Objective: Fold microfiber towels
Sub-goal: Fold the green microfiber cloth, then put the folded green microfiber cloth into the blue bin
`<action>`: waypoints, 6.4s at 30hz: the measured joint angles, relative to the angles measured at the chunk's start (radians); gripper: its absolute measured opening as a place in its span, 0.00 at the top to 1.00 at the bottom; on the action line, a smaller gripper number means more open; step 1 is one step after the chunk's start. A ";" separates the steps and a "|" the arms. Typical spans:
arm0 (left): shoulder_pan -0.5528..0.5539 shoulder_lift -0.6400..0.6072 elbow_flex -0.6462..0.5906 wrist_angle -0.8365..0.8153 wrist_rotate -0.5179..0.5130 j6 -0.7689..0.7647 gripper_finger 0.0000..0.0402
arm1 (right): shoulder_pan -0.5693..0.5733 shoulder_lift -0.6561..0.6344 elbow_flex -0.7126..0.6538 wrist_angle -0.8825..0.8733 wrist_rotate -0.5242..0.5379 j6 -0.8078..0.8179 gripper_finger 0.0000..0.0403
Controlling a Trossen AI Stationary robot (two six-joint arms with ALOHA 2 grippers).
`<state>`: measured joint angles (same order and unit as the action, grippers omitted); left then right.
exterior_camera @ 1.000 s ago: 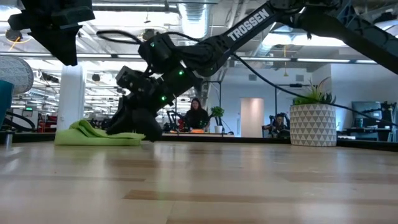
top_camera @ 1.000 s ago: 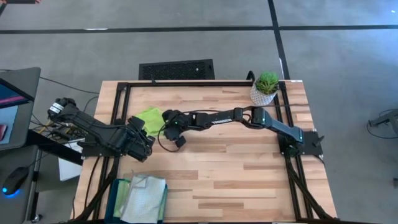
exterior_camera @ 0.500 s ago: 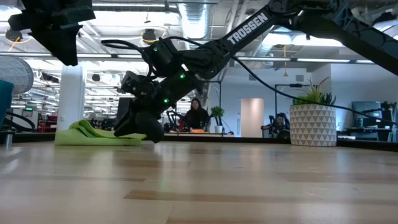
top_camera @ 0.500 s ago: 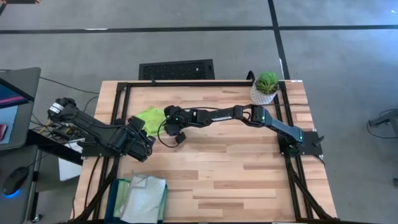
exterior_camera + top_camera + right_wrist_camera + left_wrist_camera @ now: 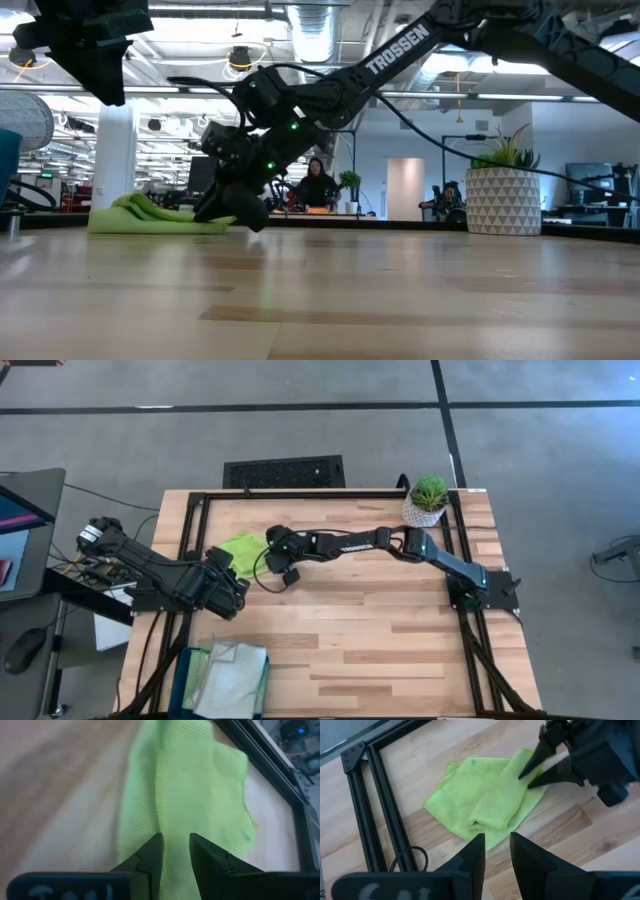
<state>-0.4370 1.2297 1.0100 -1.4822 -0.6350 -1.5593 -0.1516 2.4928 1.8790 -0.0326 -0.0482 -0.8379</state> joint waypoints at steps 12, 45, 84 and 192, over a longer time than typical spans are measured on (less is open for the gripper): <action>0.000 0.000 0.000 0.000 0.000 0.000 0.79 | -0.022 0.000 0.000 0.083 0.026 0.000 0.70; 0.280 0.017 -0.216 0.462 0.169 0.577 0.79 | 0.140 -0.323 -0.001 -0.491 0.068 0.292 0.70; 0.641 0.016 -0.425 0.764 -0.053 1.002 0.79 | 0.160 -0.323 -0.001 -0.511 0.076 0.343 0.70; 0.456 0.262 -0.279 0.493 0.230 1.228 0.59 | 0.169 -0.322 -0.001 -0.573 0.083 0.359 0.70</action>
<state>0.0192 1.4917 0.7311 -0.9890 -0.4047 -0.3312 0.0174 2.1708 1.8782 -0.6056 0.0349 -0.4793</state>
